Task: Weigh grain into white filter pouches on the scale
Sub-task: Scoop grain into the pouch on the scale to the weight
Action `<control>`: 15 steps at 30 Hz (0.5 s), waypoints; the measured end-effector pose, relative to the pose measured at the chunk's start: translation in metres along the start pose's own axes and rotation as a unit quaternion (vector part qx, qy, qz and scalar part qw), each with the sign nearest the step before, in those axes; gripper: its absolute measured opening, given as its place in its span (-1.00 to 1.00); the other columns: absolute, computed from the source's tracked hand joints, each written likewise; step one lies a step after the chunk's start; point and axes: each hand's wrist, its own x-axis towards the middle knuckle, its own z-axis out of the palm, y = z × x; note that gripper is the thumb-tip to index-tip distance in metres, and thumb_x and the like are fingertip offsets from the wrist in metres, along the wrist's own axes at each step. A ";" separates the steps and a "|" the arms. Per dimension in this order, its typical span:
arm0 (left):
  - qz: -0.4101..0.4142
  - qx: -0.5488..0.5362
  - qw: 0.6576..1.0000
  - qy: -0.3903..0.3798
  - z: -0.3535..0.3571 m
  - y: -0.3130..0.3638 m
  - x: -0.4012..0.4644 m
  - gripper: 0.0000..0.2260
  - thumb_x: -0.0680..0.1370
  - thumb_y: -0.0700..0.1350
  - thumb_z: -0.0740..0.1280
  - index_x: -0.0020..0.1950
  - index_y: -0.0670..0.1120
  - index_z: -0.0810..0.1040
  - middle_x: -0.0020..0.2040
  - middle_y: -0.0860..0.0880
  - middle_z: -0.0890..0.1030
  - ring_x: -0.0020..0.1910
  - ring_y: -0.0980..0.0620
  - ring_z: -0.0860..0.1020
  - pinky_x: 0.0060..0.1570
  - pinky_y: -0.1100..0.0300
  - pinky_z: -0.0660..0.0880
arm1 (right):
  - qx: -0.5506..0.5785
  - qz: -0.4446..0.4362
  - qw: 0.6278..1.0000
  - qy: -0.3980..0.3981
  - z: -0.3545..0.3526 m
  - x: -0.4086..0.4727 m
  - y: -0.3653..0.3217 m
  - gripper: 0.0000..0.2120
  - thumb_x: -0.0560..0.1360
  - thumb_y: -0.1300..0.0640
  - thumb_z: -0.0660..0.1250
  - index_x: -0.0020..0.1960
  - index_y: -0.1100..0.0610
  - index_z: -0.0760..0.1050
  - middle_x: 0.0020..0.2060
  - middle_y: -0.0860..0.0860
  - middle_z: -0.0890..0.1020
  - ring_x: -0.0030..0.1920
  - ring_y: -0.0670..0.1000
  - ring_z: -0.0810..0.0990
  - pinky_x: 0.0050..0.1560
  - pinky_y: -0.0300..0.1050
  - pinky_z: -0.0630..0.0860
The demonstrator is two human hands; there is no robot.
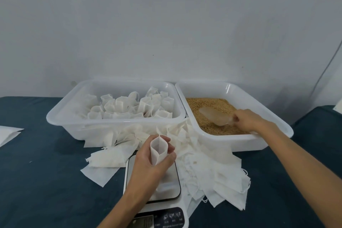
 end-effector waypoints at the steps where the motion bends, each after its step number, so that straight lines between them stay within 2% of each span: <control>1: 0.001 0.001 1.000 -0.001 0.000 0.000 0.000 -0.79 0.44 -0.06 0.48 0.04 0.14 0.60 -0.04 -0.01 0.70 0.02 -0.02 0.66 -0.02 0.29 0.54 | -0.010 0.012 1.000 0.011 0.000 0.002 0.005 -0.84 0.63 0.07 0.28 0.08 0.16 0.52 -0.02 0.07 0.62 -0.04 0.06 0.59 0.03 -0.01 0.56; 4: 0.008 0.007 1.000 -0.002 0.001 -0.001 0.000 -0.79 0.44 -0.07 0.47 0.02 0.14 0.60 -0.04 0.00 0.70 0.01 0.00 0.66 0.00 0.29 0.55 | -0.031 0.051 0.997 0.039 0.000 0.004 0.022 -0.89 0.63 0.18 0.22 0.13 0.18 0.43 -0.10 0.07 0.54 -0.09 0.07 0.55 -0.09 -0.05 0.51; 9: 0.009 0.008 1.000 -0.003 0.001 -0.001 0.000 -0.79 0.43 -0.07 0.47 0.02 0.13 0.60 -0.05 0.00 0.71 0.02 -0.03 0.67 0.02 0.27 0.56 | -0.078 0.083 0.991 0.076 0.002 0.002 0.033 -0.80 0.58 0.25 0.30 0.18 0.21 0.38 -0.06 0.08 0.50 -0.07 0.08 0.50 -0.15 -0.09 0.45; 15: 0.003 0.002 1.000 -0.003 0.001 -0.001 0.000 -0.78 0.43 -0.07 0.47 0.06 0.09 0.60 -0.04 -0.02 0.70 0.01 -0.04 0.65 0.04 0.16 0.54 | -0.103 0.023 0.992 0.063 0.000 0.001 0.023 -0.77 0.53 0.36 0.27 0.13 0.13 0.41 -0.06 0.05 0.51 -0.06 0.07 0.52 -0.14 -0.09 0.47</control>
